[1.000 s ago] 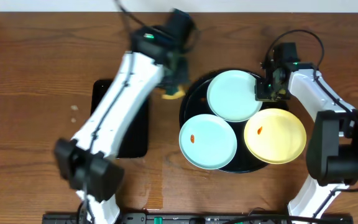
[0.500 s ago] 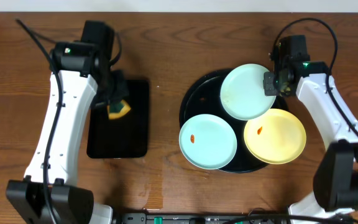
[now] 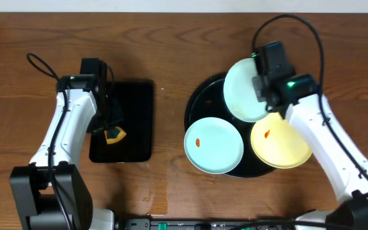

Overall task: Clean dirty plates on tray and stack at the side
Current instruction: 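Lift the blue plate with the right gripper and place it right of the tray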

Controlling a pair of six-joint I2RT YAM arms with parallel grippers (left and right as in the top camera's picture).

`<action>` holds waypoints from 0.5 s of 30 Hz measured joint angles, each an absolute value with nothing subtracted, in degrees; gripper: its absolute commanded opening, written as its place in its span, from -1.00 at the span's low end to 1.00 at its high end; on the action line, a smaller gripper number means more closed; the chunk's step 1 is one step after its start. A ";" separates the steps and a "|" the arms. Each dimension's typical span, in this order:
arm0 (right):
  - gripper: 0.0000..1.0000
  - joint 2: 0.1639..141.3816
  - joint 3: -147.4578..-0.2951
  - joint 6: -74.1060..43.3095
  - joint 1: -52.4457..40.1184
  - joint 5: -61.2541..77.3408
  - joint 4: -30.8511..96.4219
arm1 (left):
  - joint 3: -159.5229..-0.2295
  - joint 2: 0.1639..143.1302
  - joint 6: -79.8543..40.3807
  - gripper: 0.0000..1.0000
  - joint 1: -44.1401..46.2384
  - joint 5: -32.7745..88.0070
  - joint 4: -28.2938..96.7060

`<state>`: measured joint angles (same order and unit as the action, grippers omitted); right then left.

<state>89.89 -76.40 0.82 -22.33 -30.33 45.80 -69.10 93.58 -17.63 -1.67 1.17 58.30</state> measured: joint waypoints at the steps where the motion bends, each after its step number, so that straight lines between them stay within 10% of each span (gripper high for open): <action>1: -0.98 89.67 -76.40 1.17 -23.73 -32.40 45.89 | -68.99 93.58 -17.56 -0.84 -1.67 1.17 57.89; 15: -0.98 89.49 -76.40 3.62 -34.26 -50.13 46.09 | -68.93 93.58 -17.50 -0.84 -1.67 1.17 57.12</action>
